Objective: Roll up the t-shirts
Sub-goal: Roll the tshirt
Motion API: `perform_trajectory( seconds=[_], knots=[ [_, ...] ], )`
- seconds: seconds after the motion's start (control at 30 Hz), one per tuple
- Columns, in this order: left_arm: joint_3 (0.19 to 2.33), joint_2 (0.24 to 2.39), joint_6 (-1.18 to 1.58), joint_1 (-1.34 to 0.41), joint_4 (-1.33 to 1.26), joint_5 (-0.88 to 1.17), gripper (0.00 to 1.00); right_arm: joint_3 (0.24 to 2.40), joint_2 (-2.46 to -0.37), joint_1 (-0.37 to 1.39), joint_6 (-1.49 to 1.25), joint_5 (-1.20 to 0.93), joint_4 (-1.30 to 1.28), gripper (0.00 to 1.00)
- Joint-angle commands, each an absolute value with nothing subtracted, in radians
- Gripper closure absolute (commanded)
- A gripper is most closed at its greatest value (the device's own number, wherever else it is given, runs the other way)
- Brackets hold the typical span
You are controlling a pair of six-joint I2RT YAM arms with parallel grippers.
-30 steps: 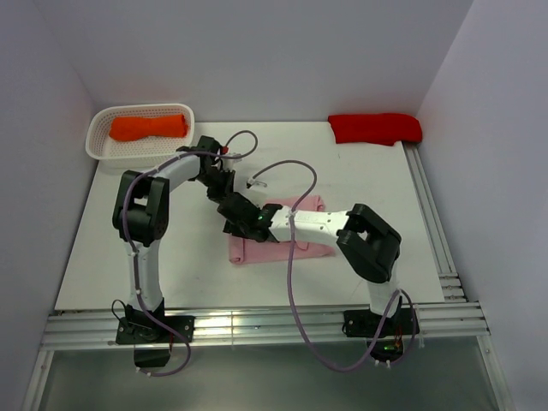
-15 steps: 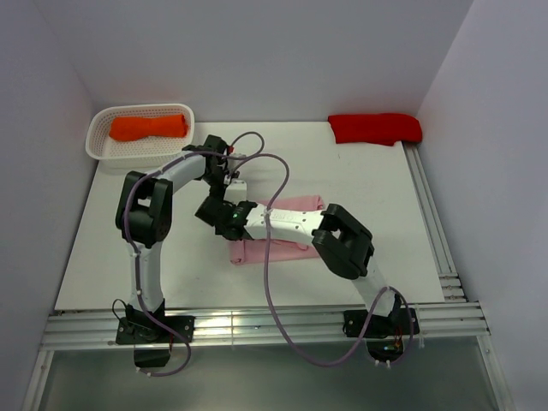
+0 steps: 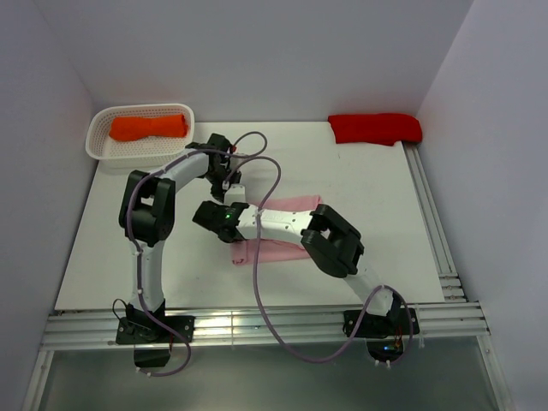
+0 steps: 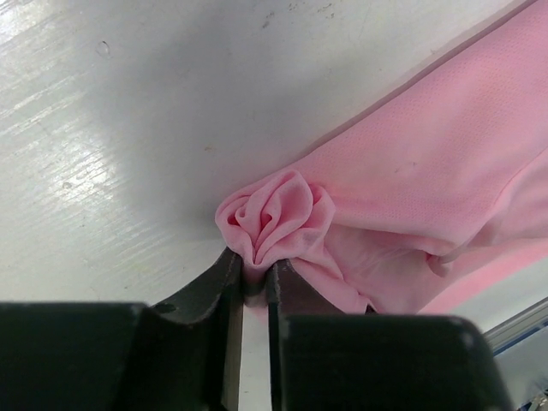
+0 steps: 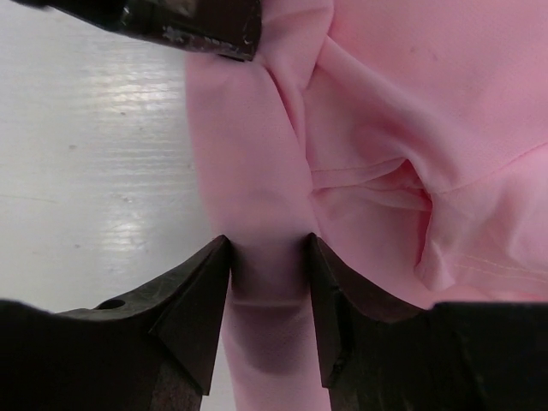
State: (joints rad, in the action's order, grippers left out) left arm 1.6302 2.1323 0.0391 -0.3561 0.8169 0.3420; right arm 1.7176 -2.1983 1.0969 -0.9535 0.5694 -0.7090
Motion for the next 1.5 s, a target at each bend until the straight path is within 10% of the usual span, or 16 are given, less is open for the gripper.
perform_trajectory(
  seconds=[0.0,0.3,0.6,1.2,1.47],
  knots=[
    [1.675,2.16,0.021,-0.36,0.827,0.318,0.81,1.72,-2.232,1.114,-0.999,0.6,-0.814,0.52],
    [1.79,2.175,0.025,-0.353,0.87,0.368,0.49,1.591,-2.197,1.126,-1.025,0.554,-0.726,0.74],
    [1.816,2.129,0.011,-0.246,0.899,0.604,0.33,1.1,-1.883,1.04,-1.101,0.31,-0.07,0.85],
    [1.443,2.086,-0.015,-0.167,0.629,0.905,0.31,0.661,-2.043,0.893,-1.494,-0.021,1.066,0.88],
    [1.477,2.106,0.075,-0.201,0.621,0.737,0.67,0.747,-1.971,0.896,-1.392,-0.002,0.751,0.69]
  ],
)
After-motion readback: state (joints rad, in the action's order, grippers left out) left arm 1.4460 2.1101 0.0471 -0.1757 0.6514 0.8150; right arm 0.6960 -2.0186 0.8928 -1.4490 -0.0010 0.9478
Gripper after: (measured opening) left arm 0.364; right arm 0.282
